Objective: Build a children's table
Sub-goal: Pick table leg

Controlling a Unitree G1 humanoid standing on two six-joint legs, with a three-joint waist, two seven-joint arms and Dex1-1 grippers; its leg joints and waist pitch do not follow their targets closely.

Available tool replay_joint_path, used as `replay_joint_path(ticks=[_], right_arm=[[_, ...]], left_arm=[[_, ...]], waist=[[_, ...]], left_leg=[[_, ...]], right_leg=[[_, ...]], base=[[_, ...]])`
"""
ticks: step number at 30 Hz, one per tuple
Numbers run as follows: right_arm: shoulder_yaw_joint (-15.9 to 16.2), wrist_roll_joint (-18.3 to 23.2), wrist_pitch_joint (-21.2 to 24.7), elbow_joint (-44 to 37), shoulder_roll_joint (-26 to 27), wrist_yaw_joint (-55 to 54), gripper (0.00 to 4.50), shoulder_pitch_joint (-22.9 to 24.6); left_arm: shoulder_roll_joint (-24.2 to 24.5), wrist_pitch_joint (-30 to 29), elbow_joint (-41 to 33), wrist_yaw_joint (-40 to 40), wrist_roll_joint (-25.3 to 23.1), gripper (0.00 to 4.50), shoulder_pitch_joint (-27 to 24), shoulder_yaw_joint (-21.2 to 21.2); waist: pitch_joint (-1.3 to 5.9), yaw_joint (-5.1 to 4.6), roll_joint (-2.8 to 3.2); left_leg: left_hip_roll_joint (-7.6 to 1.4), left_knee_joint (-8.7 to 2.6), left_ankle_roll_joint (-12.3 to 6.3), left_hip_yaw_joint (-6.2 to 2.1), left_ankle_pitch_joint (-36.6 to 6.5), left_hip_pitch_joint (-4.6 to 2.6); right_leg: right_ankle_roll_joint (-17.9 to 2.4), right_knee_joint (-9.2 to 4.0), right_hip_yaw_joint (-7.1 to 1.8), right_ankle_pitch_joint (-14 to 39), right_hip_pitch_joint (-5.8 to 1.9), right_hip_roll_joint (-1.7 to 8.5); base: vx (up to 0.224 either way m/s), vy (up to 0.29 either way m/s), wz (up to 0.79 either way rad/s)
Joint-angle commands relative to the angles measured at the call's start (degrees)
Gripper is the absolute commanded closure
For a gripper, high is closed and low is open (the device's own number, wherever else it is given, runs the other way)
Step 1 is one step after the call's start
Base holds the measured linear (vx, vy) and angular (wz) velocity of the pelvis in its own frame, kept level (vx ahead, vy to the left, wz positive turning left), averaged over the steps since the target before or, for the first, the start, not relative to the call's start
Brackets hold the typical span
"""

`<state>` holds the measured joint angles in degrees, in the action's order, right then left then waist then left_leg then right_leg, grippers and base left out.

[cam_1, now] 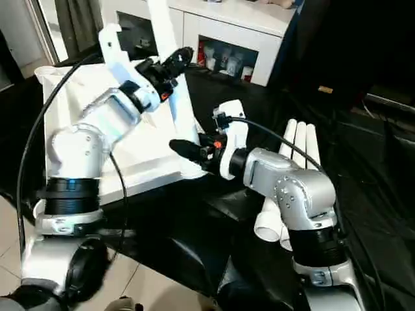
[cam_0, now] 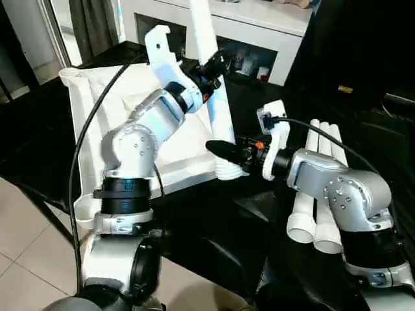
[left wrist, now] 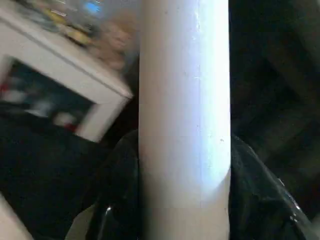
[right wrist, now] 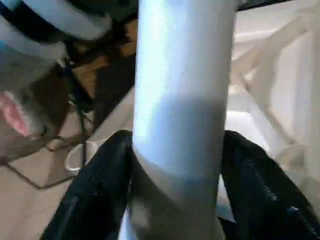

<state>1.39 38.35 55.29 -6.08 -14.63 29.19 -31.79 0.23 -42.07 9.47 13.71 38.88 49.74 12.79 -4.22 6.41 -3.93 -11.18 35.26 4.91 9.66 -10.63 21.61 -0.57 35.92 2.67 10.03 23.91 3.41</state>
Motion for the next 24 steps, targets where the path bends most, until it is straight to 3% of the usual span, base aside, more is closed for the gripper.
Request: replay_joint_path(ticks=[1, 7, 14, 19, 20, 24], right_arm=[[-1.7, 2.62, 2.1, 0.21, -1.8, 2.82, 1.58, -1.7], [-1.61, 7.62, 6.52, -1.06, -8.62, 13.59, 1.24, -1.63], [0.19, 10.29, 9.37, -3.3, -11.85, 18.54, 1.12, -0.96], [1.2, 10.5, 9.47, -3.26, -10.91, 18.54, 1.12, -0.98], [1.25, 10.59, 9.57, -2.94, -10.63, 18.47, 1.39, -1.0], [0.71, 10.75, 9.89, -2.18, -10.21, 18.34, 1.7, -1.07]], left_arm=[[1.05, -2.34, 0.87, 5.07, 2.22, 2.69, 0.52, -1.51], [6.38, -6.11, 0.69, 19.24, 6.24, 2.69, 1.54, -3.99], [6.1, -8.37, -2.36, 28.36, 13.26, 2.69, 2.35, -2.9], [5.69, -8.24, -3.16, 30.41, 13.77, 2.7, 1.8, -4.1], [5.68, -8.17, -2.87, 30.56, 13.55, 2.7, 1.75, -4.3], [5.91, -8.27, -2.5, 31.12, 13.5, 2.7, 1.6, -4.38]], waist=[[4.59, -0.07, 0.05], [4.63, 0.17, 0.1], [4.65, 0.28, -0.08], [4.43, 0.19, -0.24], [4.45, 0.19, -0.25], [4.53, 0.25, -0.33]], left_leg=[[-1.02, -3.89, 0.47, -0.12, -3.97, -0.51], [-1.06, -3.91, 0.36, -0.08, -3.75, -0.51], [-1.3, -3.79, 0.17, 0.02, -4.0, -0.49], [-1.28, -3.87, 0.5, 0.05, -5.8, -0.61], [-1.34, -3.89, 0.7, 0.01, -6.02, -0.63], [-1.35, -3.94, 1.18, -0.07, -5.67, -0.55]], right_leg=[[-7.12, -3.81, -2.28, 8.29, -3.7, 3.54], [-8.51, -3.7, -2.31, 7.12, -4.0, 3.67], [-11.01, -3.6, -2.31, 7.63, -4.08, 3.95], [-9.27, -4.26, -2.32, 13.14, -3.92, 4.0], [-8.62, -4.36, -2.34, 14.26, -3.88, 4.0], [-7.4, -4.37, -2.3, 15.05, -3.83, 3.95]], base=[[0.0, 0.0, 0.0], [0.0, 0.0, 0.0], [0.0, 0.0, 0.0], [0.0, 0.0, 0.0], [0.0, 0.0, 0.0], [0.0, 0.0, 0.0]])
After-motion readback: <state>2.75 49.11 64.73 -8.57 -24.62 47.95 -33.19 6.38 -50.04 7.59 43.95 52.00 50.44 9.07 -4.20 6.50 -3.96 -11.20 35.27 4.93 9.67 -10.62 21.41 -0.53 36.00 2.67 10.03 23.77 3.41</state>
